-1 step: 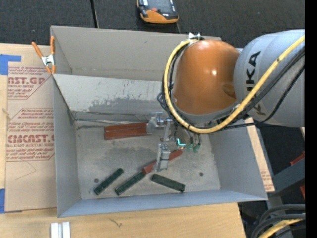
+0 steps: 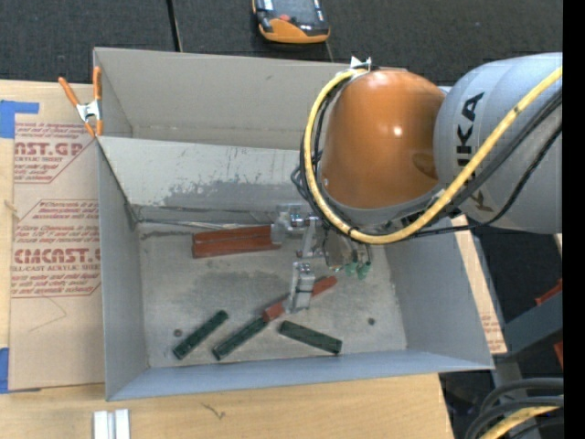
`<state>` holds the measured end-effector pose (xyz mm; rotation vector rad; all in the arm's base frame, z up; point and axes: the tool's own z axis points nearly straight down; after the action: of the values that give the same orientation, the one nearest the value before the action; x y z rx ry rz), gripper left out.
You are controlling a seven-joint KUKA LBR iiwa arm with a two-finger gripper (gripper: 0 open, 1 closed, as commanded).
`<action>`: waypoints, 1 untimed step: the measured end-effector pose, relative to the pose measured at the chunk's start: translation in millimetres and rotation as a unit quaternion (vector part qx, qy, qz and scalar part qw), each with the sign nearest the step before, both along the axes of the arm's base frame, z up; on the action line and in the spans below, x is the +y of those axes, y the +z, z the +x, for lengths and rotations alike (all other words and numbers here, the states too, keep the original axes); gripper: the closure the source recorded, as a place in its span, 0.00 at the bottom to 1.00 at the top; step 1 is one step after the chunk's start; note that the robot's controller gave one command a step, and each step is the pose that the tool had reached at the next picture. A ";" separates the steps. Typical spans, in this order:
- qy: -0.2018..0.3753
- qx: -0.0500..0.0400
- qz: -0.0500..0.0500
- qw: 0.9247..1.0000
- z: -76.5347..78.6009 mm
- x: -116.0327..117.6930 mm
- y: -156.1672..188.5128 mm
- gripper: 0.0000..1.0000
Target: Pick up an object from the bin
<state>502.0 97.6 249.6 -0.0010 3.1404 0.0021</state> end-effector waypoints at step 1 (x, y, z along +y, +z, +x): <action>-0.011 -0.002 0.000 1.000 7.0 -27.1 -86.5 0.00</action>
Offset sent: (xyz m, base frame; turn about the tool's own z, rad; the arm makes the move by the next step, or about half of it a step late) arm 0.0151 -0.0537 -0.0896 -0.0319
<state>509.1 70.5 163.1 0.0351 3.1361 0.0033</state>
